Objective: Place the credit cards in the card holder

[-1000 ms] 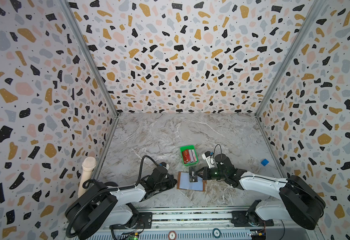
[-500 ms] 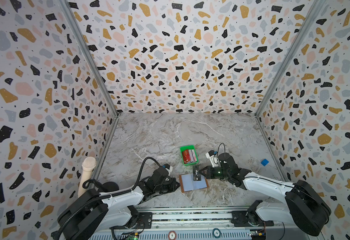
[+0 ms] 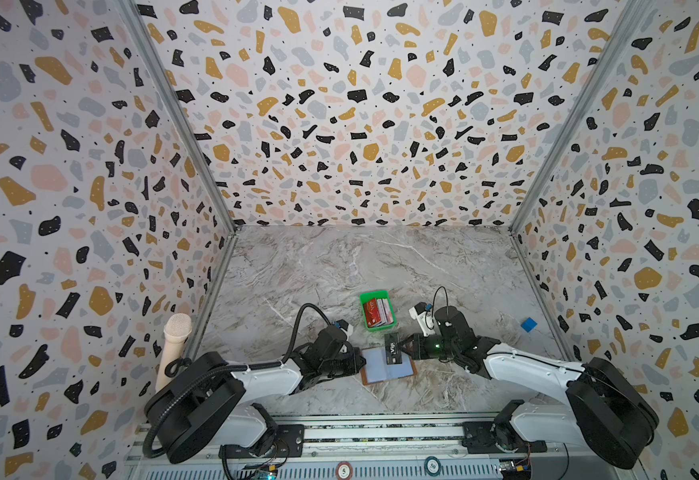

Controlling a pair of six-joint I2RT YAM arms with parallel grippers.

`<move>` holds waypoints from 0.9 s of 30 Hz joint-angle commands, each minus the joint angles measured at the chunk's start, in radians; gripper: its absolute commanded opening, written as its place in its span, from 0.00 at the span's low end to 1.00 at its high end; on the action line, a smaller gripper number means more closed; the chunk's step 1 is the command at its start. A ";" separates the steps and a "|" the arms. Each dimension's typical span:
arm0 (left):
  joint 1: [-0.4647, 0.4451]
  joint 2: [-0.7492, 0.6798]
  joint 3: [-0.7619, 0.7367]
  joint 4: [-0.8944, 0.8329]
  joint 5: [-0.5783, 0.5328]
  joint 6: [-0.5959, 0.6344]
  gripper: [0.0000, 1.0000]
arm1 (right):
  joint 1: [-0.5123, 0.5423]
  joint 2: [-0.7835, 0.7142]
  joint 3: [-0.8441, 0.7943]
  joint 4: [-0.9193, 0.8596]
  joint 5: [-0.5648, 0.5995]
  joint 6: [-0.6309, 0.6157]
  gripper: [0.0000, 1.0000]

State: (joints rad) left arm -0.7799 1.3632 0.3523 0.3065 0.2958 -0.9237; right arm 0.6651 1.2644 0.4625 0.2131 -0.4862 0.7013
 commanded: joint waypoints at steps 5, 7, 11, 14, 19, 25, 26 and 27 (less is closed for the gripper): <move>0.003 0.032 -0.060 0.055 0.011 -0.018 0.00 | 0.006 0.034 -0.019 0.057 -0.008 0.012 0.00; 0.000 0.033 -0.074 0.071 0.015 -0.026 0.00 | 0.008 0.039 -0.016 0.061 -0.007 0.012 0.00; -0.004 0.040 -0.085 0.087 0.019 -0.035 0.00 | 0.008 0.049 -0.014 0.067 -0.010 0.012 0.00; -0.004 0.042 -0.087 0.096 0.019 -0.037 0.00 | 0.015 0.055 -0.013 0.071 -0.016 0.013 0.00; -0.004 0.046 -0.081 0.094 0.019 -0.034 0.00 | 0.024 0.072 -0.012 0.073 -0.036 0.023 0.00; -0.006 0.046 -0.082 0.092 0.019 -0.039 0.00 | 0.022 0.041 -0.025 0.068 -0.035 0.048 0.00; -0.005 0.047 -0.084 0.092 0.020 -0.040 0.00 | 0.022 0.039 -0.025 0.066 -0.033 0.049 0.00; -0.006 0.046 -0.084 0.093 0.022 -0.042 0.00 | 0.022 0.041 -0.025 0.065 -0.033 0.051 0.00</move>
State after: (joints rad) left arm -0.7799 1.3918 0.2920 0.4473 0.3096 -0.9592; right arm 0.6804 1.3315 0.4435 0.2825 -0.5068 0.7395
